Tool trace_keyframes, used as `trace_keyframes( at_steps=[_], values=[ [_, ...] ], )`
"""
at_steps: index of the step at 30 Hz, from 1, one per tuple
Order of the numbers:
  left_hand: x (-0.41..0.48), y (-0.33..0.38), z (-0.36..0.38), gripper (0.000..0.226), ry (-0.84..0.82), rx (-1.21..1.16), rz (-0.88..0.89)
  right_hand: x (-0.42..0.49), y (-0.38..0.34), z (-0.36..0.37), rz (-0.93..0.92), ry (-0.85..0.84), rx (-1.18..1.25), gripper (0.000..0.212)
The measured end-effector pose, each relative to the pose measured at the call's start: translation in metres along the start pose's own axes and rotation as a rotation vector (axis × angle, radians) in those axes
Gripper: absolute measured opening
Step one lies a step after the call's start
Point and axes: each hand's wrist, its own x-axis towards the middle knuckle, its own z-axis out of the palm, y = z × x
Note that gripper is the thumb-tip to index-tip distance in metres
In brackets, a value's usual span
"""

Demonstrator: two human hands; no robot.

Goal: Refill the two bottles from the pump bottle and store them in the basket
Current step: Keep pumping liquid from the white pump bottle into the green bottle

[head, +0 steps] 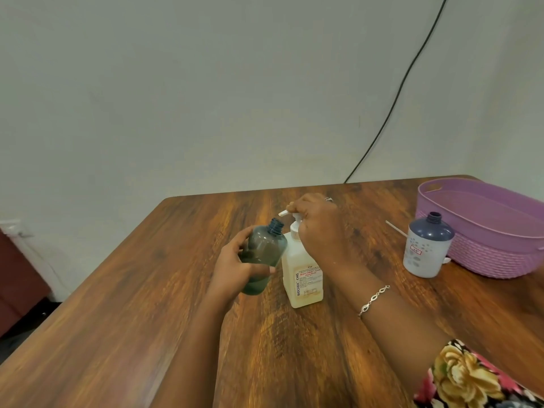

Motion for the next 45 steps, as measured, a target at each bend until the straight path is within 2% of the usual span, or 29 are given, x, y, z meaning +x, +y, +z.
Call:
trace_keyframes(
  at_steps=[5, 13, 21, 29, 34, 45],
  values=[
    [-0.001, 0.0, -0.001, 0.077, 0.001, -0.015, -0.006, -0.015, 0.004, 0.007, -0.066, 0.053, -0.068, 0.026],
    [-0.004, 0.005, -0.003, 0.075, 0.003, -0.015, 0.009, -0.004, 0.005, 0.006, -0.015, 0.012, -0.044, 0.024],
    [-0.005, 0.003, 0.002, 0.075, 0.007, 0.007, -0.008, -0.016, 0.007, 0.012, -0.059, 0.103, -0.094, 0.025],
    [-0.003, 0.006, 0.001, 0.075, 0.011, 0.013, -0.006, 0.002, -0.005, 0.006, 0.025, 0.046, -0.05, 0.018],
    [-0.003, 0.005, 0.002, 0.073, 0.01, -0.001, 0.007, -0.013, 0.002, 0.005, -0.098, 0.065, -0.128, 0.027],
    [-0.004, 0.005, 0.002, 0.077, 0.004, 0.012, -0.01, -0.001, 0.003, 0.0, -0.069, -0.025, -0.112, 0.028]
  ],
)
